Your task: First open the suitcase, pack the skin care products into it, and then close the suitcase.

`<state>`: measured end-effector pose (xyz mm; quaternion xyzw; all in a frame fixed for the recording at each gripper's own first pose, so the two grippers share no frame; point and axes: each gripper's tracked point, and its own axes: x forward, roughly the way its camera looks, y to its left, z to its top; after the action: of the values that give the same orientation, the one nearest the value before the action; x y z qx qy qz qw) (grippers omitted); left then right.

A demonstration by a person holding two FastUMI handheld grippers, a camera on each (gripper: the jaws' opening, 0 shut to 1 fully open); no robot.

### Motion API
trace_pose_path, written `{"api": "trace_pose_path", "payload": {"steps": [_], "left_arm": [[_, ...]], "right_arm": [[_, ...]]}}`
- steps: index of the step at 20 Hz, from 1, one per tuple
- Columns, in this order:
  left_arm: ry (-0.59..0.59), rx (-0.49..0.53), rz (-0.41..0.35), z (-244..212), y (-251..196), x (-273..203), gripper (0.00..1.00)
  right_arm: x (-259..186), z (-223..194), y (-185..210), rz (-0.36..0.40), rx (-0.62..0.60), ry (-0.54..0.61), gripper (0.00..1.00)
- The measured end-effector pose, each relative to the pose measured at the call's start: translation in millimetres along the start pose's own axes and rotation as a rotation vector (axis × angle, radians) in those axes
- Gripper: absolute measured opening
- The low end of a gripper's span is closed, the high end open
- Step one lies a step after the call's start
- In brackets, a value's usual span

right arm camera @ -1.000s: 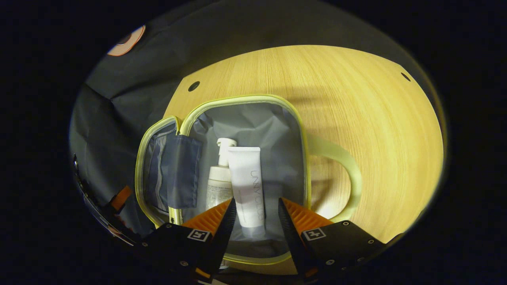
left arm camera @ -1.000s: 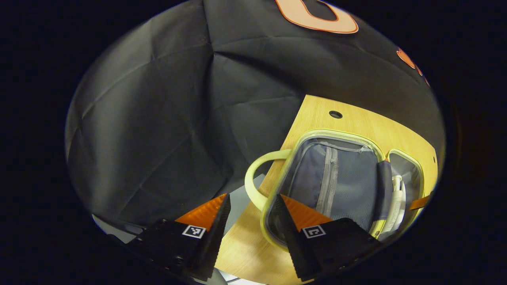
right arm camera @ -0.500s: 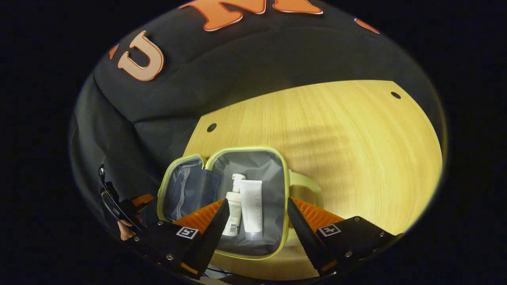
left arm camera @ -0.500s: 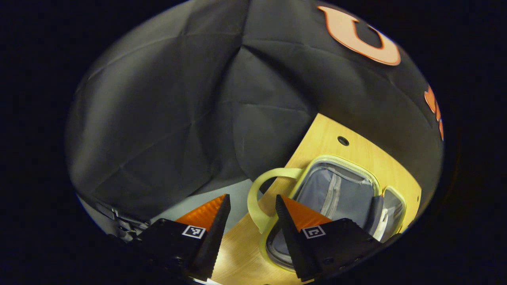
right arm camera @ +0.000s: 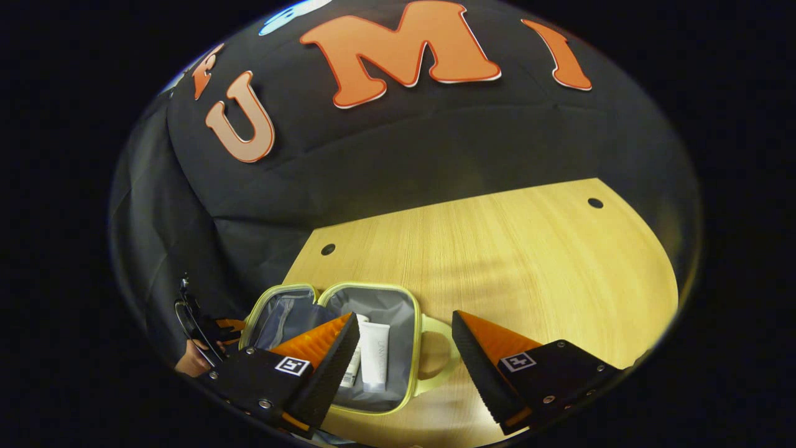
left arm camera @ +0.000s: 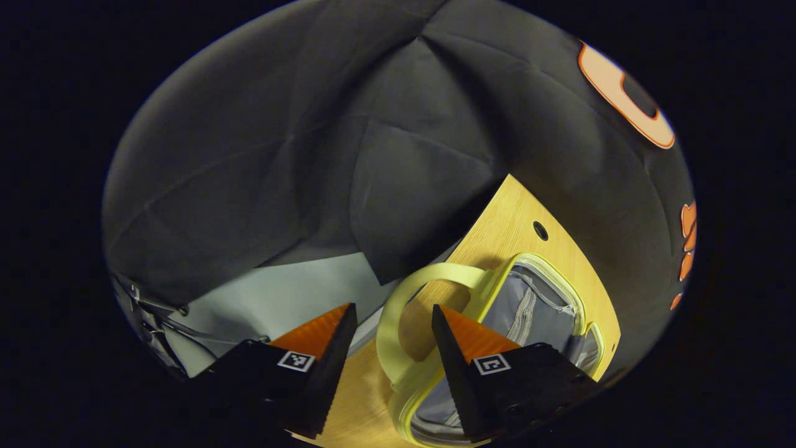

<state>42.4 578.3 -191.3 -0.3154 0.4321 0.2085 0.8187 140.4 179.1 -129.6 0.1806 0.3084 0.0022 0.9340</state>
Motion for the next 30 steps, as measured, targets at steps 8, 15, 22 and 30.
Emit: {"api": "trace_pose_path", "payload": {"steps": [8, 15, 22, 30], "left_arm": [[0.09, -0.127, -0.076, -14.7, -5.0, 25.6, 0.22], [-0.064, 0.136, -0.055, 19.8, -31.9, -37.1, 0.13], [-0.196, 0.197, -0.092, 43.2, -67.6, -109.3, 0.12], [-0.323, 0.33, -0.206, 35.6, -156.3, -193.9, 0.12]], "right_arm": [[-23.0, 25.9, -22.3, -0.046, 0.012, -0.081, 0.95], [-33.7, 40.9, -42.1, -0.092, -0.052, -0.141, 0.95], [-40.0, 61.9, -44.0, -0.067, -0.085, -0.221, 0.95], [-54.6, 80.2, -51.2, -0.067, -0.158, -0.295, 0.95]]}}
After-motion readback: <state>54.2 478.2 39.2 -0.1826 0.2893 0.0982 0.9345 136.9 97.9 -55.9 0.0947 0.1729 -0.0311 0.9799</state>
